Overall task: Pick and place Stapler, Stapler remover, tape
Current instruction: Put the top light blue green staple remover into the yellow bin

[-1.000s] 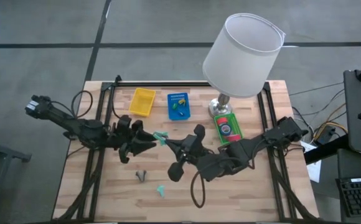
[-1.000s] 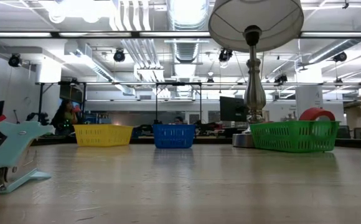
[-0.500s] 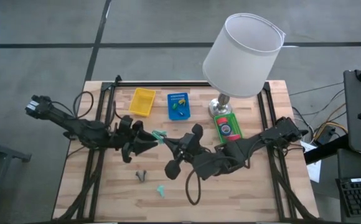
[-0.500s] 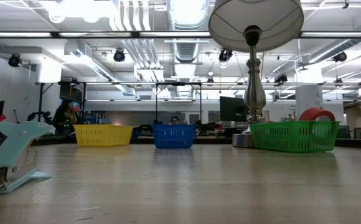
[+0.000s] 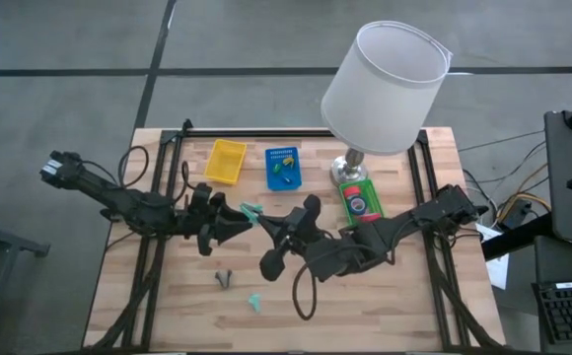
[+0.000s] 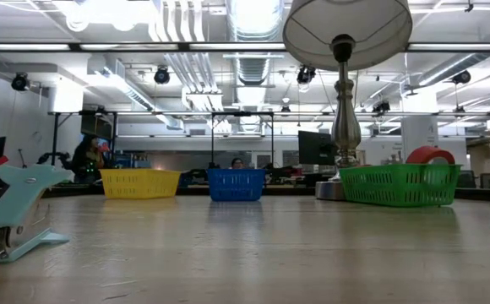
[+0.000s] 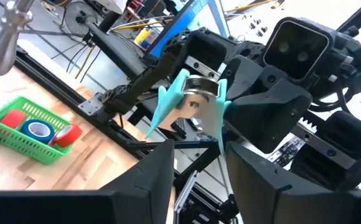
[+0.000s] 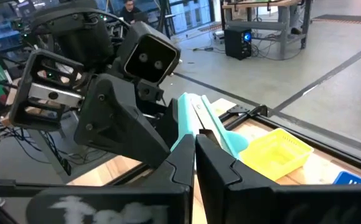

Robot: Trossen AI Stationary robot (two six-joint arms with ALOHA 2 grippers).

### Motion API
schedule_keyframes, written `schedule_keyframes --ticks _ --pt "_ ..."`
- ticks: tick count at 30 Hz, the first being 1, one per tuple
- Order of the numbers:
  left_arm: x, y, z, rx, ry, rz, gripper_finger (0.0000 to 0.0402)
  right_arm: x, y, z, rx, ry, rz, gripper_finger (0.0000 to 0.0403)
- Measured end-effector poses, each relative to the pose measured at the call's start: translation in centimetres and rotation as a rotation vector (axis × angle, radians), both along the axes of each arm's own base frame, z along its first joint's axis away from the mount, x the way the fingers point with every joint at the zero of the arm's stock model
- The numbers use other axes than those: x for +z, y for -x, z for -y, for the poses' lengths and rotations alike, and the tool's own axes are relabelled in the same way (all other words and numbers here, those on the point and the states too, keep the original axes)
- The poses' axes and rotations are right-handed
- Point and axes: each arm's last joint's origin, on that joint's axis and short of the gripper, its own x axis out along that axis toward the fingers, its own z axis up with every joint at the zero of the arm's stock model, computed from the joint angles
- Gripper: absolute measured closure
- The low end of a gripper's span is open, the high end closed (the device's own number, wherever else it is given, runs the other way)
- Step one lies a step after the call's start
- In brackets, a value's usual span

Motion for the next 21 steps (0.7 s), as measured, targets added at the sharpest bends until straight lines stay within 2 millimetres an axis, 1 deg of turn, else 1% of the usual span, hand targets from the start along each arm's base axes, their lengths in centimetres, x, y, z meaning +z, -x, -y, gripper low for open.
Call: schedule_keyframes --ticks 12,16,21 --pt "-0.18 -0.21 -0.02 0.039 0.018 -0.009 0.0337 -0.45 -0.12 0.02 0.021 0.004 -0.019 0.0394" --pt "-0.18 -0.21 -0.02 0.041 0.019 -0.009 0.0350 -0.67 -0.22 0.11 0.022 -0.010 -0.016 0.0394" --pt "-0.18 -0.21 -0.01 0.038 0.022 -0.008 0.0354 -0.76 -0.26 0.12 0.035 -0.017 -0.019 0.0394"
